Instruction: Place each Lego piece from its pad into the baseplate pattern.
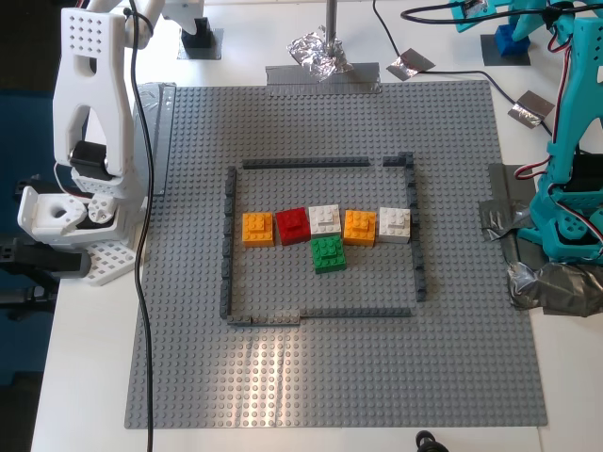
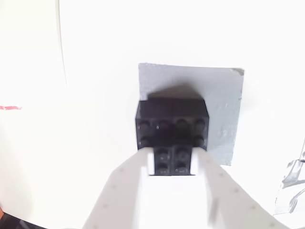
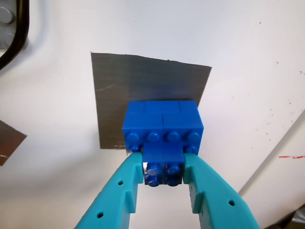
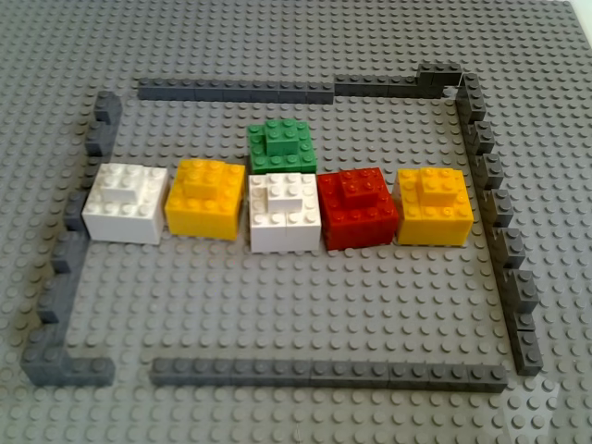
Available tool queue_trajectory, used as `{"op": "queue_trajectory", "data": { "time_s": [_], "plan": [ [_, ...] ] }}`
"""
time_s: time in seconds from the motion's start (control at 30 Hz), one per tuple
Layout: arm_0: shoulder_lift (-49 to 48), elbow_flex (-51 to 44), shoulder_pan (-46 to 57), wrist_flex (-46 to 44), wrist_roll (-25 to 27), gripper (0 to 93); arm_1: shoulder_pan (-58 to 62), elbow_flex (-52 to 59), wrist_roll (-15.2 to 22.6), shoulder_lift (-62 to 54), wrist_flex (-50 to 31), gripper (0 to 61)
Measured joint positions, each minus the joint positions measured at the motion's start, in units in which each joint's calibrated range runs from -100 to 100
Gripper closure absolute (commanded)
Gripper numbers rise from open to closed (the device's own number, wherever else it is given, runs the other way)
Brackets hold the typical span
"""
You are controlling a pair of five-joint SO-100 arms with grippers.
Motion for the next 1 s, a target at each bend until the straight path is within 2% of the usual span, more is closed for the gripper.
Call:
{"op": "queue_trajectory", "data": {
  "time_s": [0.23, 0.4, 0.8, 1.0],
  "plan": [
    [-0.59, 0.10, -1.26, 2.78, -0.26, 88.5, 0.00, 0.00, 0.15, -0.09, 2.17, 61.2],
    [-3.13, 1.66, -1.63, 2.78, -0.26, 88.5, 0.18, 5.80, -0.98, -4.58, 2.74, 61.2],
    [-11.07, 8.59, -4.29, 3.22, -0.26, 88.5, 4.82, 26.50, -6.45, -28.07, 5.87, 61.2],
    [-16.40, 13.17, -7.10, 3.30, -0.31, 88.5, 9.73, 40.33, -5.91, -41.97, 5.79, 61.2]
  ]
}}
